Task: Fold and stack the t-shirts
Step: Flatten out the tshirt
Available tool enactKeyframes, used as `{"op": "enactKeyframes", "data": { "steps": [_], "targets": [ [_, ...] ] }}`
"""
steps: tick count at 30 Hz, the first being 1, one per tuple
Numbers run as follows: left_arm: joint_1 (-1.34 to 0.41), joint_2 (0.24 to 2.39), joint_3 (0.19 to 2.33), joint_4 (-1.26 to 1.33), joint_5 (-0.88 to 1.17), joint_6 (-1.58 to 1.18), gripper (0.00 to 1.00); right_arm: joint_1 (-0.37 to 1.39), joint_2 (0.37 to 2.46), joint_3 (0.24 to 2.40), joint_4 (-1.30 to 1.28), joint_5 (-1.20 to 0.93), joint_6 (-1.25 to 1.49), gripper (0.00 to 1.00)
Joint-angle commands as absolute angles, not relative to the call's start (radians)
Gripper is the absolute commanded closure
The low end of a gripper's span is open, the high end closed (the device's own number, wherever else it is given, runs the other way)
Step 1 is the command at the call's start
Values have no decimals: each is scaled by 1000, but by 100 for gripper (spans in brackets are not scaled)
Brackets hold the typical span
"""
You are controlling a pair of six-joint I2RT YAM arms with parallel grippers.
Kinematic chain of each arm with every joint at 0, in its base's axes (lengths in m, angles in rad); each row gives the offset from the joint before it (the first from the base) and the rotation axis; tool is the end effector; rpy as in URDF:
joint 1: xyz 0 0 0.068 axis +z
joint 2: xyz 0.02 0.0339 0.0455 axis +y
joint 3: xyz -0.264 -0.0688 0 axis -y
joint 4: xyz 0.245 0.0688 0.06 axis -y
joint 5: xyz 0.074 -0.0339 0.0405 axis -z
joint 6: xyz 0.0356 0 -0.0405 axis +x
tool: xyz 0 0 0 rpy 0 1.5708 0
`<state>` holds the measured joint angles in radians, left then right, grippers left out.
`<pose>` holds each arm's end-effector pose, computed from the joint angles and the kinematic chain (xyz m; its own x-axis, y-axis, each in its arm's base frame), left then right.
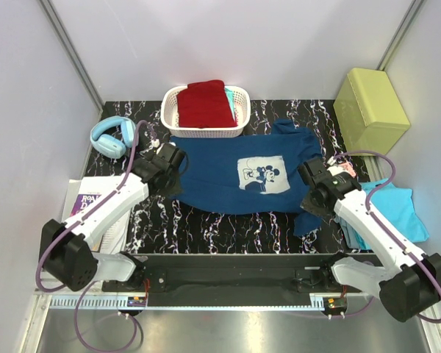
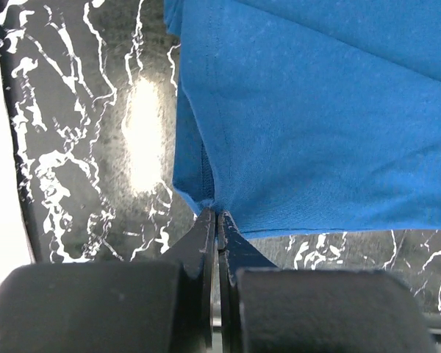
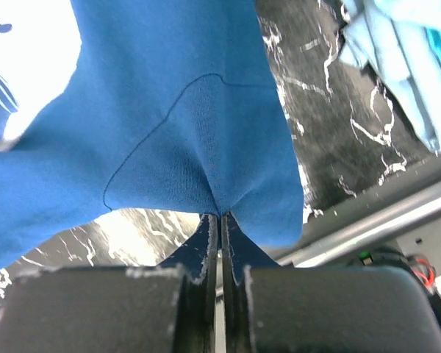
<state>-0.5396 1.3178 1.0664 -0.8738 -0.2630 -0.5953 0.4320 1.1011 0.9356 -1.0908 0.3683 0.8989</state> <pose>0.2217 -0.1220 0.2685 -0.8653 -0.1130 -0.4884 -0.1029 0.9936 -0.0474 0.1736 0.0659 0.2658 -0.7641 0.4517 -0.4605 0.4957 0.8680 0.0290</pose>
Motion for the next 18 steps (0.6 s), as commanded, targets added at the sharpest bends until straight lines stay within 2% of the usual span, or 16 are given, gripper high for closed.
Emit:
{"op": "enactKeyframes", "data": {
  "steps": [1,18],
  "targets": [
    [-552,1256,1033,-917,-255,-609,100,439,1082,953,-1192,321,920,100],
    [-638,1173,871,-979,-207,-716,100,446,934,853,-1293,219,946,100]
  ]
}}
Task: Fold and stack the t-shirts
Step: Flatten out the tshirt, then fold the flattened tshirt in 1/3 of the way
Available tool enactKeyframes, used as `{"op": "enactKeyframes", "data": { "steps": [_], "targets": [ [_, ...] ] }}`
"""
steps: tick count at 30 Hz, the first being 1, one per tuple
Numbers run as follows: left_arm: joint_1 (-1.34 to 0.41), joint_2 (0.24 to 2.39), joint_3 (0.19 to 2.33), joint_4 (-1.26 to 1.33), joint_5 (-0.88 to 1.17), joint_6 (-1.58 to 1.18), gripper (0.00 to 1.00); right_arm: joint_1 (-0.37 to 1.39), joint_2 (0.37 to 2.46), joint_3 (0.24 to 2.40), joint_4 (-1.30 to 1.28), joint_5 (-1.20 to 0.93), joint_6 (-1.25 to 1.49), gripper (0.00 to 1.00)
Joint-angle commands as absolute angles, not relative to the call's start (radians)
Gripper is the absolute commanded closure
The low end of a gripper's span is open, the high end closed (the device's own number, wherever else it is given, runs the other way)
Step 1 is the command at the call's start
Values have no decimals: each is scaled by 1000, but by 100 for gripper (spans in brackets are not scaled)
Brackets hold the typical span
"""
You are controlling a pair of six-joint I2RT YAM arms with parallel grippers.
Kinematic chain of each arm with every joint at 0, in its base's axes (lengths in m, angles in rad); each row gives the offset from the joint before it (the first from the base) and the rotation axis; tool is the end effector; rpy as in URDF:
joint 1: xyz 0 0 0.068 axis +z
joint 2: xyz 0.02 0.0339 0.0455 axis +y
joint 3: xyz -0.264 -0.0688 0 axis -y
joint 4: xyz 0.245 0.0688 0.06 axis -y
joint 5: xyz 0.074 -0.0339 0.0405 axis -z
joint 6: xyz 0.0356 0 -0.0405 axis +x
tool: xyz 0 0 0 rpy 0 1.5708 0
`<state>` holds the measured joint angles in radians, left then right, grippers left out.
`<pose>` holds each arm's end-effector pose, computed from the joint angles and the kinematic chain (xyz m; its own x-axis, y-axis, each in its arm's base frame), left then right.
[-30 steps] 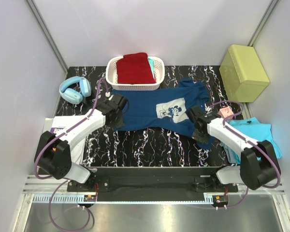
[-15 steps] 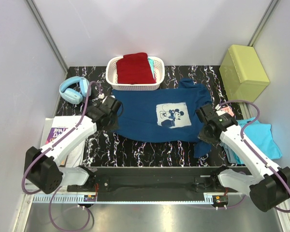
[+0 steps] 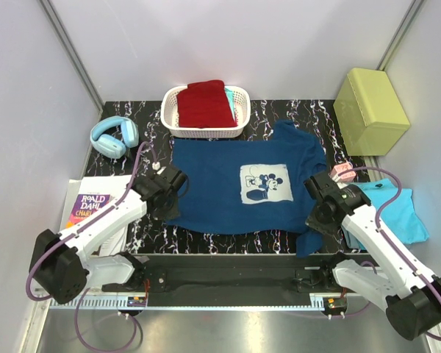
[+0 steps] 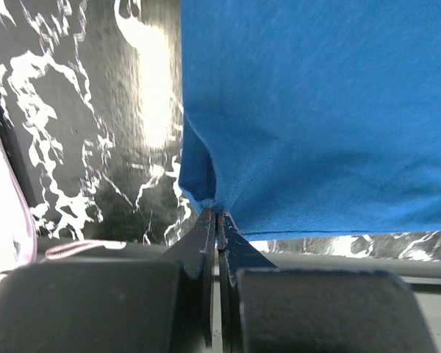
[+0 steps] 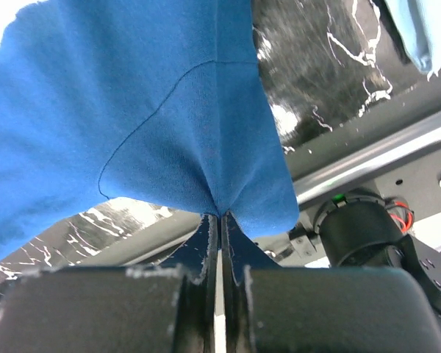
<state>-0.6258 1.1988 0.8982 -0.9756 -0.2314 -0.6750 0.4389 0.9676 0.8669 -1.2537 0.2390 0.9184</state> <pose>0.1729 -0.1148 0.2402 -0.9280 -0.0798 -0.3638 -0.0817 0.9966 -0.0101 0.1333 0.0533 0.2599 -0.8282 0.4641 -0.3141 0.4798 0.8768 0.0303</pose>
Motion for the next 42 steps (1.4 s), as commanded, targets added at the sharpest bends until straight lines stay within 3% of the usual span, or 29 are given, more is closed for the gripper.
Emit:
{"op": "enactKeyframes", "data": {
  "steps": [1,12,20,30,42],
  "targets": [
    [-638,1173,868,-976,-210,-719,100,445,934,859,-1287,222,946,100],
    [-637,1273,1049,-973,-278,-727,100,445,1068,1051,-1213,351,904,100],
    [-546,1333,1084,-936,-299,-693,100,430,1144,1046,-1154,422,881,100],
    [-385,1434,1132,-878,-311,-618,100,312,1265,1061,-1031,428,808,100],
    [-357,1687,1241,-799,-291,-606,100,209,1476,1152,-901,459,713,100]
  ]
}}
